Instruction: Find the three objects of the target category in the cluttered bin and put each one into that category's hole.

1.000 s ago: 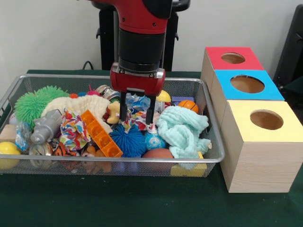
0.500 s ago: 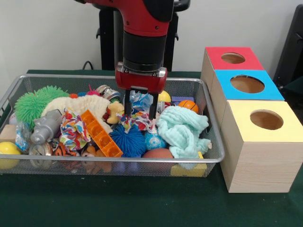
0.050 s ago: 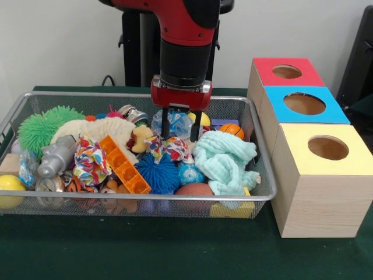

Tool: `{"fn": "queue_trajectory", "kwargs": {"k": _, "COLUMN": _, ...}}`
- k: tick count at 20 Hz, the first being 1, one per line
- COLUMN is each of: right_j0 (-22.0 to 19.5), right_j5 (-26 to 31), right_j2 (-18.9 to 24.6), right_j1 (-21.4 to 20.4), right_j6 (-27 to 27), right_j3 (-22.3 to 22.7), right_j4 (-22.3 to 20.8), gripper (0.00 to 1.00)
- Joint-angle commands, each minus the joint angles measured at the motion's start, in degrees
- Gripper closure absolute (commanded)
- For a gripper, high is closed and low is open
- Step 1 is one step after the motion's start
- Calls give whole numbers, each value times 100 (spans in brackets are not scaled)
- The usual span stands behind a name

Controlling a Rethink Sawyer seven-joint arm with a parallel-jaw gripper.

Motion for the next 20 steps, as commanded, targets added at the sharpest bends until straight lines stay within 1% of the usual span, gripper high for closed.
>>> {"fn": "queue_trajectory", "kwargs": {"k": 1, "right_j0": -118, "right_j5": -456, "right_j2": 556, "right_j1": 149, "right_j6": 864, "right_j3": 234, "right_j4": -60, "gripper": 0}}
{"fn": "queue_trajectory", "kwargs": {"k": 8, "right_j0": -173, "right_j5": -528, "right_j2": 548, "right_j1": 265, "right_j6": 769, "right_j3": 80, "right_j4": -101, "gripper": 0}}
{"fn": "queue_trajectory", "kwargs": {"k": 14, "right_j0": -84, "right_j5": -167, "right_j2": 441, "right_j1": 261, "right_j6": 665, "right_j3": -279, "right_j4": -38, "gripper": 0}}
{"fn": "queue_trajectory", "kwargs": {"k": 20, "right_j0": -29, "right_j5": -115, "right_j2": 374, "right_j1": 284, "right_j6": 713, "right_j3": -415, "right_j4": 8, "gripper": 0}}
